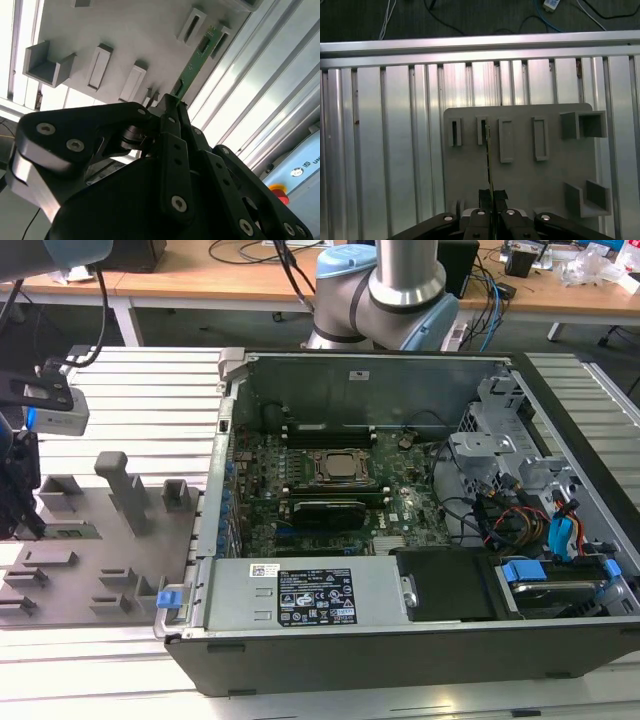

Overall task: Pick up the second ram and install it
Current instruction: 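Pick up the second ram and move it above second insertion slot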

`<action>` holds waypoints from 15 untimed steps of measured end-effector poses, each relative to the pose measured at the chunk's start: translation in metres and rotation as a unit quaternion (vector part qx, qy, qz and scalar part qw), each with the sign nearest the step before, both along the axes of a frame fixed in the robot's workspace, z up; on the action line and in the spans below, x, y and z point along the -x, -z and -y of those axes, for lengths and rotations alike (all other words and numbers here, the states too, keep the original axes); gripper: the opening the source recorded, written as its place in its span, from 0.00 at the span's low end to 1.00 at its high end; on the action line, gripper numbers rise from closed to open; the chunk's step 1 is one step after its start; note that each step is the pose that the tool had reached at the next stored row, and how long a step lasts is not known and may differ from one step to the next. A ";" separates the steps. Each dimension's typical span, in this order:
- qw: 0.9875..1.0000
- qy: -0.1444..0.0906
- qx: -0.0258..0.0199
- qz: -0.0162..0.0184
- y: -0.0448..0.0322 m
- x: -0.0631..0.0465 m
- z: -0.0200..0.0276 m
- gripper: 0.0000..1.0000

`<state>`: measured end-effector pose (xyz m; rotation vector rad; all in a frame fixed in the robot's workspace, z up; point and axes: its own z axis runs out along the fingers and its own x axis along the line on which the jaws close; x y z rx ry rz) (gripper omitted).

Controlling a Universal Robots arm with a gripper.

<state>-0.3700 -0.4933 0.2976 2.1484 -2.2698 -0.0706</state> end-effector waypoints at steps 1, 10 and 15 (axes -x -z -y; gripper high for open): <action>1.000 0.000 0.000 0.000 -0.0015 0.000 0.0000 0.14; 1.000 0.000 0.000 0.000 -0.0140 0.000 0.0000 0.14; 1.000 0.000 0.000 0.000 -0.0189 0.000 0.0000 0.14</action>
